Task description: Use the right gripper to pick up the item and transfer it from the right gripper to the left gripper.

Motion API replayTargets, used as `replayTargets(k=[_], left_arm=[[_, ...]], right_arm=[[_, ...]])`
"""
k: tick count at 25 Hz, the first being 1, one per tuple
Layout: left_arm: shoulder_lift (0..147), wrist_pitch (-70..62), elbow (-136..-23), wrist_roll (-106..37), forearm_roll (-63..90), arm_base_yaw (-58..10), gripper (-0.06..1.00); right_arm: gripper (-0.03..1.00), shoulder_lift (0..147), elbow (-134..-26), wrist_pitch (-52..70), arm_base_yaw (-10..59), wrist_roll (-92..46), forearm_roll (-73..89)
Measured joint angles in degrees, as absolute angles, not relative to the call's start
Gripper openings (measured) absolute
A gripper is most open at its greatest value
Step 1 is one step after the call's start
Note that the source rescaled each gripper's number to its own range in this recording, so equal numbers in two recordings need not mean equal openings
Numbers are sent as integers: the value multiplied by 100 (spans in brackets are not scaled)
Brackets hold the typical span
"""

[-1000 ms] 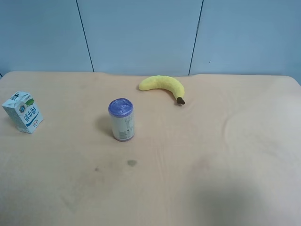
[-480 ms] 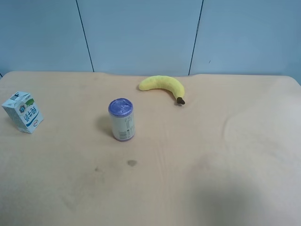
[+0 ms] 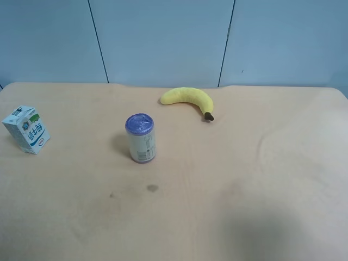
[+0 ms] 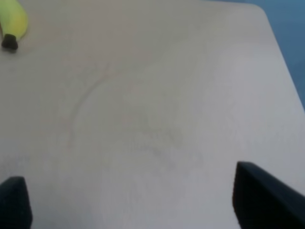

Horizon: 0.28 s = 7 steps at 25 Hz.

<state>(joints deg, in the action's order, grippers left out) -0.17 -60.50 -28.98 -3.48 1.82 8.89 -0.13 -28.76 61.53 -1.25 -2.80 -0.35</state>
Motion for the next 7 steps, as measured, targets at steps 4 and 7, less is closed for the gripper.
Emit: replayTargets(k=[4,7], left_arm=[[-17,-6050,-2898,-348,182,889,80],[-17,-6050,-2898,-348,182,889,80]], right_arm=[[69,-13,-2876,6153,-125,-280,-35],[69,-13,-2876,6153,-125,-280,-35]])
